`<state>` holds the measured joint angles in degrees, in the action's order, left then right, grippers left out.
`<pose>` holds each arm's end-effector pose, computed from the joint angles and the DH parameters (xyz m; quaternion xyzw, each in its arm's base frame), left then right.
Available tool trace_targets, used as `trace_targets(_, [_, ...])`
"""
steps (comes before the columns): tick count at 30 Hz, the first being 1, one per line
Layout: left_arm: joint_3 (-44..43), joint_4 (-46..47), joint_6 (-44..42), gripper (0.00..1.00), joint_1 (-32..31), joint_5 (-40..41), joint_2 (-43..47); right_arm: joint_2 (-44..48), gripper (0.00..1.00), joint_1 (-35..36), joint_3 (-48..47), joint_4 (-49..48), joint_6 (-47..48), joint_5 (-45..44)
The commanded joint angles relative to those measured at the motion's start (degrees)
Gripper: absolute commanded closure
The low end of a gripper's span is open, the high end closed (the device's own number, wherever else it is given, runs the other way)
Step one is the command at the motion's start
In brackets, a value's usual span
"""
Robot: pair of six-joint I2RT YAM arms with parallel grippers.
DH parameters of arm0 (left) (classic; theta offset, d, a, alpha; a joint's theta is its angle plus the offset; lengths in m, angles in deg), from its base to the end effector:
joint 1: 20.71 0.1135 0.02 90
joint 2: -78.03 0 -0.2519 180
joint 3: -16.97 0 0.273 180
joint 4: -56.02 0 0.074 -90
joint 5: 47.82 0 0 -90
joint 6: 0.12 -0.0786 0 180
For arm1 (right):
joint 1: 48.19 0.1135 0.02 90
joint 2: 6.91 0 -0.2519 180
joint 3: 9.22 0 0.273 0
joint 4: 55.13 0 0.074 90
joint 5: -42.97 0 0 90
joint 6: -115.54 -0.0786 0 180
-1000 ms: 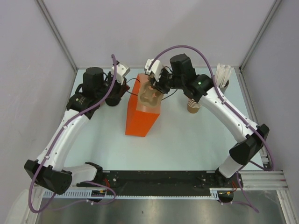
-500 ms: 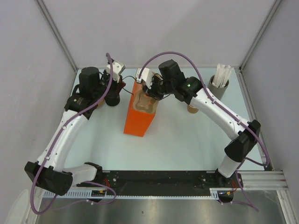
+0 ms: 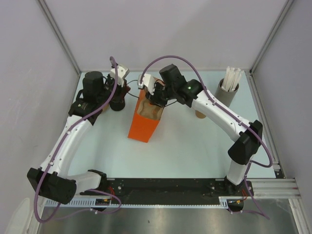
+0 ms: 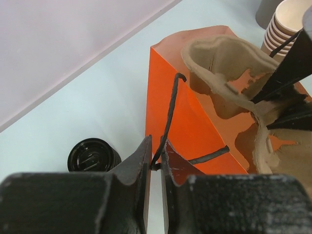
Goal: Pack the takeout coffee
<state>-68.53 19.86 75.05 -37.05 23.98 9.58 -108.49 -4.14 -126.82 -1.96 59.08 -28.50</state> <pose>0.3088 -0.1161 0.3792 0.3045 0.7502 -0.1364 0.5709 0.3070 0.3318 0.3459 -0.6096 0.6440 0.1838 0.4242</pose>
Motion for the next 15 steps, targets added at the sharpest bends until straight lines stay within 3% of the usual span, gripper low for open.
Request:
trace_targets(1, [1.16,2.89,1.21,0.84,1.22,-1.05,2.35,-1.86,0.71,0.59,-5.13,1.19,-1.81,2.57])
trace_targets(15, [3.01,5.45,3.58,0.87,2.45,-0.61,2.97,-2.66,0.71,0.77,-5.13,-0.39,-3.39,3.89])
